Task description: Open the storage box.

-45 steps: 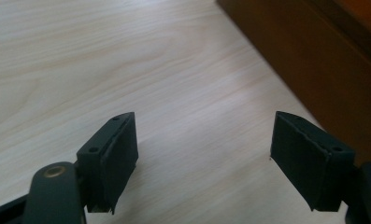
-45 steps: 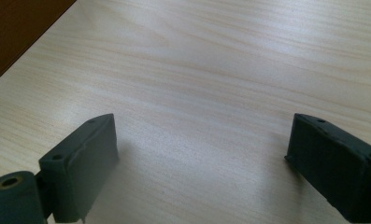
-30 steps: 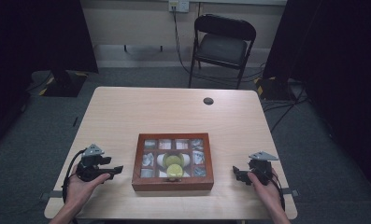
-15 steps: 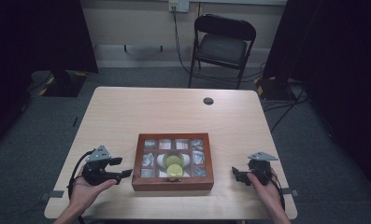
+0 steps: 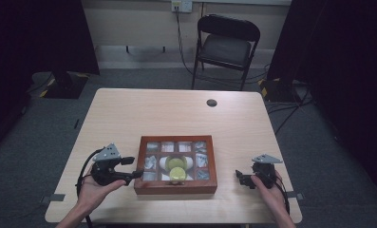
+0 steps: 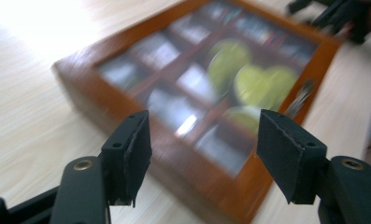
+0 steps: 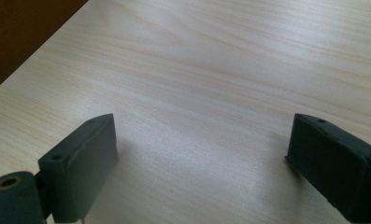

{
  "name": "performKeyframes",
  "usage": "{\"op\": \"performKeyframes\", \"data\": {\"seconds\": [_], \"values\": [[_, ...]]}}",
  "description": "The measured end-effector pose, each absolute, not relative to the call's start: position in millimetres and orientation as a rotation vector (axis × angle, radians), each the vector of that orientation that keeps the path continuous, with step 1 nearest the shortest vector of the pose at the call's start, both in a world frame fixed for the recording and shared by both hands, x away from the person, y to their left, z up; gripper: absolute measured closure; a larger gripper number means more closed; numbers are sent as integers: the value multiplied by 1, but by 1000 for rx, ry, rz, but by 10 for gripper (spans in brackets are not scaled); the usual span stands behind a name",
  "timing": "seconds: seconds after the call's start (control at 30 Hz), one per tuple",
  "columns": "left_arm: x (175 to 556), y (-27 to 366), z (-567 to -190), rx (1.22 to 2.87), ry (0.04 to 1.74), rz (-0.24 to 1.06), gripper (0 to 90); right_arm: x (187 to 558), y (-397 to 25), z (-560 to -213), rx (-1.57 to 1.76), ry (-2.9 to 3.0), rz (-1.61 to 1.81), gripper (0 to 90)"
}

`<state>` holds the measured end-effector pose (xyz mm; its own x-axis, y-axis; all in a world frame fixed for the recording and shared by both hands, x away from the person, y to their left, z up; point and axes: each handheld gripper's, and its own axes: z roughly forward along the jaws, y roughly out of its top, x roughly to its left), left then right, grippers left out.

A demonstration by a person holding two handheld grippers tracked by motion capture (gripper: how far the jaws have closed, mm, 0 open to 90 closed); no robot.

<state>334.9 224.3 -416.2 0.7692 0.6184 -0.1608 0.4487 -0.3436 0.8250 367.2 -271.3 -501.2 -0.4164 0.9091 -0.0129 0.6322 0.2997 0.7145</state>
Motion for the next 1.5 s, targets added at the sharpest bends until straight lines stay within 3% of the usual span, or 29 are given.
{"op": "performKeyframes", "data": {"seconds": [0.37,0.73,0.8,0.97,1.2,1.5], "values": [[350,180,-407,2020,689,141,359,367,-271,-501,1374,2157,896,74],[368,140,-404,2086,619,73,428,367,-271,-501,1372,2159,897,74],[369,134,-405,2086,607,42,499,367,-271,-501,1372,2159,898,74],[367,126,-412,2098,575,-5,537,367,-271,-501,1370,2162,898,74],[355,128,-416,2119,488,-31,754,367,-272,-501,1367,2164,900,73],[350,123,-433,2189,491,-59,810,368,-272,-501,1364,2167,900,73]]}}
